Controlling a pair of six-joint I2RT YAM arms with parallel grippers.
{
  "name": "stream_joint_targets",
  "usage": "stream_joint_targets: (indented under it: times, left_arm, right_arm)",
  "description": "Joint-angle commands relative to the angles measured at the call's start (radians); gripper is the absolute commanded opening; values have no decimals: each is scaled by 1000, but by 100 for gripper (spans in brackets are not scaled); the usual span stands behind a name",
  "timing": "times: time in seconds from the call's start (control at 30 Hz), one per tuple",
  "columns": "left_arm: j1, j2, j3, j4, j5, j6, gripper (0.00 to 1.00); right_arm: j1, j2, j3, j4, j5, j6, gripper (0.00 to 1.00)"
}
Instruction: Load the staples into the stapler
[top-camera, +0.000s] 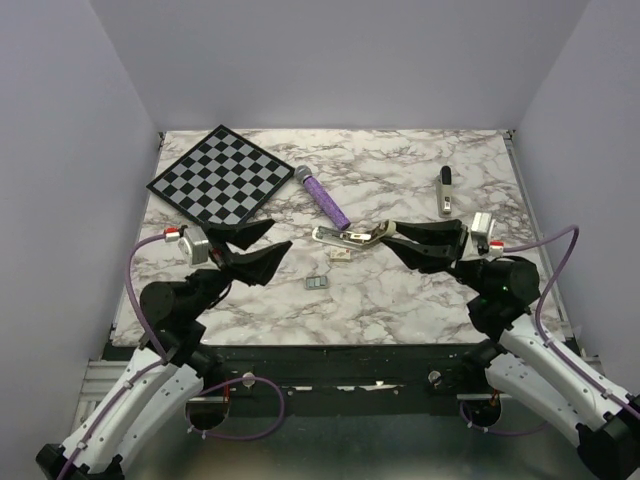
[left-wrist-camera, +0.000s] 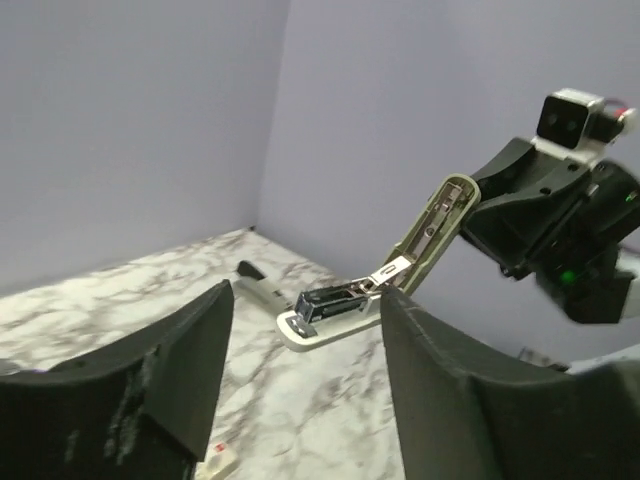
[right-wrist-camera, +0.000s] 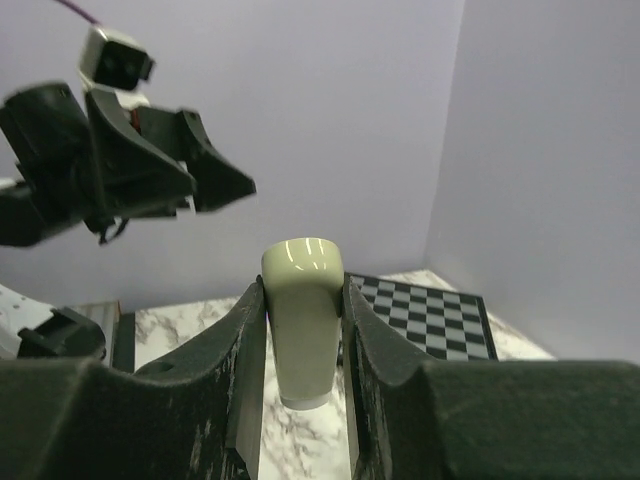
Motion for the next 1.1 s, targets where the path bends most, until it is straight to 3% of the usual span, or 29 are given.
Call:
stream_joint_targets:
  times: [0.0, 0.17, 0.47, 0.8, 1.07]
  left_arm:
    - [2, 49, 128, -393, 140, 371, 73]
    - [-8, 235, 273, -514, 331, 569, 80]
    - [-78, 508, 462, -620, 515, 723, 79]
    - [-158, 596, 505, -633, 542, 726, 64]
    - [-187, 620, 505, -663, 468, 740, 55]
  right_arm:
    - [-9, 7, -15, -114, -46, -108, 1]
    - [-9, 42, 2, -149, -174, -125, 1]
    - [-9, 94, 35, -166, -310, -138, 1]
    - [-9, 109, 40, -170, -323, -149, 1]
    - [-9, 116, 44, -170, -326, -149, 1]
